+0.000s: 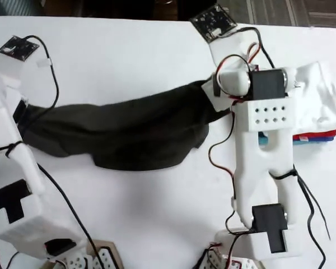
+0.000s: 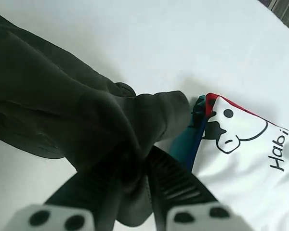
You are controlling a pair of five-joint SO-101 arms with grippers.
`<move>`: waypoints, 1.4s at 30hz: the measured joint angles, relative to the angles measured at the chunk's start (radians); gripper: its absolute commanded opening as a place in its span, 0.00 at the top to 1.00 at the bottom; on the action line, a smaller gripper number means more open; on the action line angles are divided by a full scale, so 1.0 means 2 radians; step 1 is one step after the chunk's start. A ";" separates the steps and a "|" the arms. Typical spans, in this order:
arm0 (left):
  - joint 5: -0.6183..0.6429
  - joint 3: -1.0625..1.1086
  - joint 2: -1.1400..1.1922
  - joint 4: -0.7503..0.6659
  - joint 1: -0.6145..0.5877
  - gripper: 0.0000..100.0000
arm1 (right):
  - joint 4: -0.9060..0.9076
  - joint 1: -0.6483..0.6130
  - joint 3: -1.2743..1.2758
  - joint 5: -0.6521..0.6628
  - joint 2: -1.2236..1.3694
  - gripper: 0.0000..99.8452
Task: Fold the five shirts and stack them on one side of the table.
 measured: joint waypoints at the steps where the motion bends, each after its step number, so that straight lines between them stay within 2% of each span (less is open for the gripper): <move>1: 0.014 -0.006 0.000 0.000 0.002 0.97 | -0.010 0.001 0.010 0.000 0.000 0.98; 5: 0.061 -0.068 0.000 0.019 0.026 0.97 | -0.038 0.002 0.044 0.000 0.000 0.98; 12: 0.127 -0.177 -0.007 0.054 0.116 0.97 | -0.064 0.021 0.080 0.000 0.000 0.98; 18: 0.182 -0.173 -0.007 0.054 0.215 0.97 | -0.089 0.085 0.130 0.000 0.001 0.97; 26: 0.231 -0.151 -0.007 0.042 0.379 0.97 | -0.093 0.160 0.142 0.000 0.000 0.82; 29: 0.246 -0.133 -0.007 0.025 0.414 0.97 | -0.091 0.170 0.142 0.000 0.000 0.81; 33: 0.251 -0.092 -0.007 -0.010 0.440 0.97 | -0.076 0.171 0.145 -0.028 -0.024 0.81; 35: 0.251 -0.086 -0.007 -0.020 0.443 0.92 | -0.073 0.166 0.145 -0.041 -0.038 0.81; 38: 0.251 -0.085 -0.007 -0.021 0.439 0.82 | -0.073 0.152 0.145 -0.048 -0.049 0.81; 42: 0.251 -0.094 -0.007 -0.001 0.407 0.82 | -0.073 0.129 0.145 -0.049 -0.051 0.81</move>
